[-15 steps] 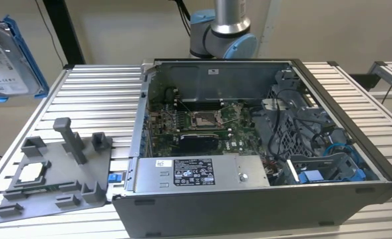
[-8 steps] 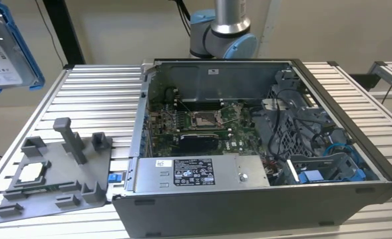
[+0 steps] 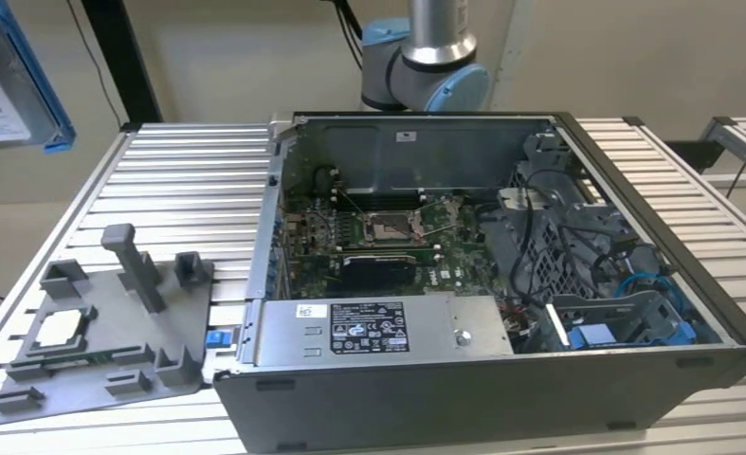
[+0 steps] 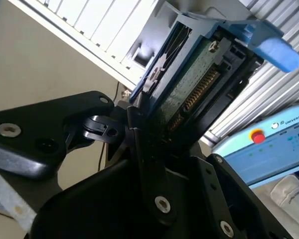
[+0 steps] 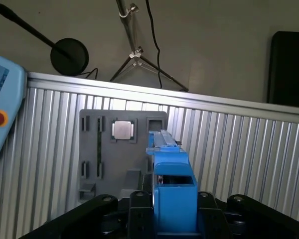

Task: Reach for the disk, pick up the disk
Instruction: 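Pick up the disk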

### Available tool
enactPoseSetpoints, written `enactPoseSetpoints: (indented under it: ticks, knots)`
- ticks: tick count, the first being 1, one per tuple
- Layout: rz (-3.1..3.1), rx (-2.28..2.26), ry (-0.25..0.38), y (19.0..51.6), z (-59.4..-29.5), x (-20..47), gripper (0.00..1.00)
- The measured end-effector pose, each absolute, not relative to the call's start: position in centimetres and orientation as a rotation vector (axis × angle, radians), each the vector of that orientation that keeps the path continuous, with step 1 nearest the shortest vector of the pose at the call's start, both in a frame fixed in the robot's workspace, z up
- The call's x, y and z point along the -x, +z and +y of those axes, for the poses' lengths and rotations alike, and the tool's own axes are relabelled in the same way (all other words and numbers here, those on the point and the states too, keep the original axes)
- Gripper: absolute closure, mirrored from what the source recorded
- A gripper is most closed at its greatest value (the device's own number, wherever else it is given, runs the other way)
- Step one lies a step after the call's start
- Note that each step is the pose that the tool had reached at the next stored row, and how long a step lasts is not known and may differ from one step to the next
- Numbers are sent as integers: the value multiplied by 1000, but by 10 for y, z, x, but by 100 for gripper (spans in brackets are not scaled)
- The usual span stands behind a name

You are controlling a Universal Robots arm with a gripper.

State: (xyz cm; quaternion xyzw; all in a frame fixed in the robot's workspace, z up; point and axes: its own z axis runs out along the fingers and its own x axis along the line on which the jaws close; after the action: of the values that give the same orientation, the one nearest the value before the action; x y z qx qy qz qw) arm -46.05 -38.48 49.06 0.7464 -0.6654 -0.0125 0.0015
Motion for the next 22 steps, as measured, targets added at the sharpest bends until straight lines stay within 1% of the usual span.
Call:
enactPoseSetpoints:
  ticks: [14,22]
  knots:
    - [-2089,-2343,-39,495,-385,459,100]
    - [-2089,-2343,-39,495,-385,444,100]
